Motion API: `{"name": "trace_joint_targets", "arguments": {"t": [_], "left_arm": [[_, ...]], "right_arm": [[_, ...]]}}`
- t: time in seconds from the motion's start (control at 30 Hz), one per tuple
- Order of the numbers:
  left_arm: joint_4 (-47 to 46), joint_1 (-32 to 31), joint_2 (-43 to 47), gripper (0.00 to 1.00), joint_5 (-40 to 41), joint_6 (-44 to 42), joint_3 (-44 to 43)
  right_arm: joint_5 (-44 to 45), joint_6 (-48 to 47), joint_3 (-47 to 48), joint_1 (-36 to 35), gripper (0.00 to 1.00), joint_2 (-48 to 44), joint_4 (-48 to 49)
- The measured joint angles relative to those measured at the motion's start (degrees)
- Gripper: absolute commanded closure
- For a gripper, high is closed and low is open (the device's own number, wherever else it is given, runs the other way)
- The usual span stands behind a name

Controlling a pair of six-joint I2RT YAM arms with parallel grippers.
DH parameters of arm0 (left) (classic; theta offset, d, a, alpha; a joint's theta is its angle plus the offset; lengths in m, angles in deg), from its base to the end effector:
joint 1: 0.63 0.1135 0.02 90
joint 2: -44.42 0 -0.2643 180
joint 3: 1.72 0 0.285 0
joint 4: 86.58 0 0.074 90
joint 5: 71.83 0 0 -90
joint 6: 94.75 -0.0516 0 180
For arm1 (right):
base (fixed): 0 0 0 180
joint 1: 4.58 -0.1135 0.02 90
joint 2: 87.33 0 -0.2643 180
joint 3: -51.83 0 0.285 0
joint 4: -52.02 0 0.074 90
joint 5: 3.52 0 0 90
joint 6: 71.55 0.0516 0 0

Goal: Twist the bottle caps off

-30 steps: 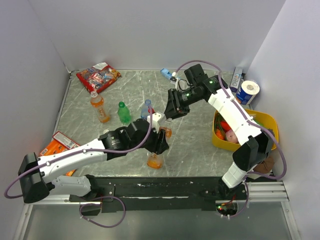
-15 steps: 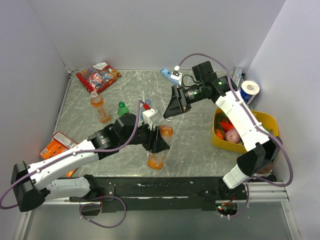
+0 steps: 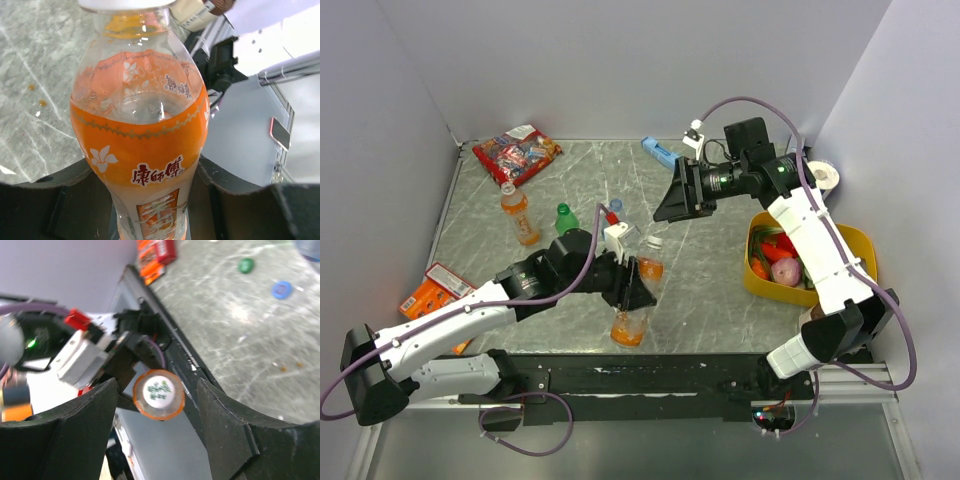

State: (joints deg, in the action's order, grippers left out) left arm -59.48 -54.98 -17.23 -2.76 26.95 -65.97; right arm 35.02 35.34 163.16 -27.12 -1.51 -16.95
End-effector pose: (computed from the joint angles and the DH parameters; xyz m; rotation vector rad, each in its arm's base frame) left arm 0.1543 -0.2467 0.3084 0.6922 2.1176 -1.2697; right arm 0.2939 0.1657 0.4268 -0.5927 2.2863 1.3847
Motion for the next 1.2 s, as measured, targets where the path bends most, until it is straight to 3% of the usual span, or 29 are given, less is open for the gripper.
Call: {"name": "trace_joint_targets", "arguments": {"t": [0.27, 0.47, 0.73, 1.2], "left_arm": [[3.4, 0.0, -0.3, 0.49, 6.9, 2.1, 0.0], [4.7, 0.0, -2.0, 0.49, 9.4, 2.5, -0.4], [6.3, 0.0, -3.0, 0.49, 11.8, 3.1, -1.1], [7.0, 0.0, -5.1, 0.49, 11.9, 3.5, -2.4]], "right_arm": [[11.5, 3.8, 1.7, -1.6, 0.34, 0.2, -5.1], [13.6, 7.8, 1.3, -5.0, 0.33, 0.2, -4.0], [17.0, 10.6, 1.6, -8.4, 0.43, 3.1, -5.0], [18.7, 11.3, 2.1, -10.3, 0.46, 7.2, -6.3]]}}
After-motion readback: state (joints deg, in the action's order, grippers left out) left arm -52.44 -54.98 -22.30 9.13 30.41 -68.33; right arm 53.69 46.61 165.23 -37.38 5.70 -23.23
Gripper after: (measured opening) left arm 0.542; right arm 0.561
